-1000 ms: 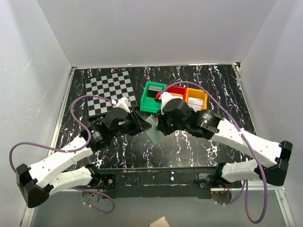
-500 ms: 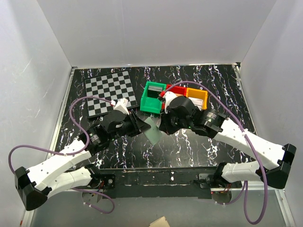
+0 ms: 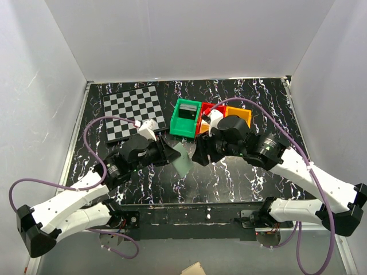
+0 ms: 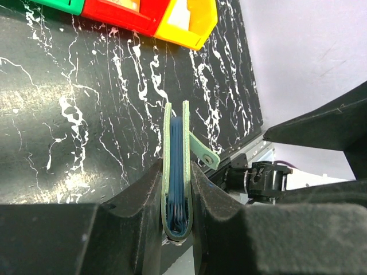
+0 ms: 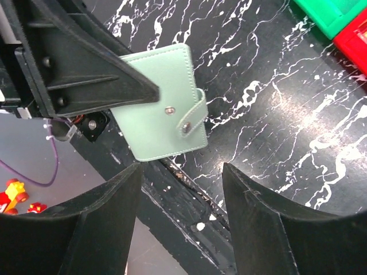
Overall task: Take the credit cards out of the card holder
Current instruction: Open the card holder.
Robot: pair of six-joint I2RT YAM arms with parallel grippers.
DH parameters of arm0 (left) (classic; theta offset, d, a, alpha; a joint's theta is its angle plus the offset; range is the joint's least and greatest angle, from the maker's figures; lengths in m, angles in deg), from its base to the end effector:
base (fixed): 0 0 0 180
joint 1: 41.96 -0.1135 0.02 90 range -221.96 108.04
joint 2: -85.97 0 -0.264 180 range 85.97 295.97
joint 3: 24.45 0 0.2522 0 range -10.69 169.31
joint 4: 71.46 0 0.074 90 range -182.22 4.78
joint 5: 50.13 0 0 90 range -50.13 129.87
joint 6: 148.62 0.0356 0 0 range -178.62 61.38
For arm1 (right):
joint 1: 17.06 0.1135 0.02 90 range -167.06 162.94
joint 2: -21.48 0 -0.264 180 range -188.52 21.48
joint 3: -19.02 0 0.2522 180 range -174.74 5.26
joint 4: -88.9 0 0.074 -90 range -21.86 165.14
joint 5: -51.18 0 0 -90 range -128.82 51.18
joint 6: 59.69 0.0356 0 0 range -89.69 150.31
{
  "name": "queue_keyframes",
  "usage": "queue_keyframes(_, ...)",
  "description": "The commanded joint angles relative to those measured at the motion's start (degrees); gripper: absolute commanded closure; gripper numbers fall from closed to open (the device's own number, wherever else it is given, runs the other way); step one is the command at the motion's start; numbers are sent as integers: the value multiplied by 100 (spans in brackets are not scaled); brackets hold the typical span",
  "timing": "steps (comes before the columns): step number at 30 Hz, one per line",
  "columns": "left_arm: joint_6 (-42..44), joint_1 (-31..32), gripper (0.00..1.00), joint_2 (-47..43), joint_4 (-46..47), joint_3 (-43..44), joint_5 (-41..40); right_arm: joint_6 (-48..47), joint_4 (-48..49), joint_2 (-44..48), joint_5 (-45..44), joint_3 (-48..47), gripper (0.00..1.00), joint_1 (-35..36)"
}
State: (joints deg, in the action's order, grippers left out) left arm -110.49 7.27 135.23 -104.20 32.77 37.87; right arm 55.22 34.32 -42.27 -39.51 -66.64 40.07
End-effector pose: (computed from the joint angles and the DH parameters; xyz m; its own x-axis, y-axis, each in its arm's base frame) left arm 0.1296 -0.1484 0.3025 -0.7481 -0.3362 -0.5721 0.2393 0.6675 -0.7052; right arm 0.1249 0.1925 0.3852 -0.6171 -0.1790 -0.7662 -0.6333 0.6909 0.3487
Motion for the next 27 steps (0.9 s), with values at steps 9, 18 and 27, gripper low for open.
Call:
queue_keyframes(9, 107, -19, 100, 550, -115, 698, 674, -12, -277, -683, -387, -430, 28, 185)
queue_keyframes(18, 301, -19, 100, 243, 44, 532, 876, 67, -322, -613, -670, -132, 49, -25)
queue_keyframes(27, 590, -10, 100, -223, 948, -13, 1473, 207, -23, -139, -55, 360, 67, -614)
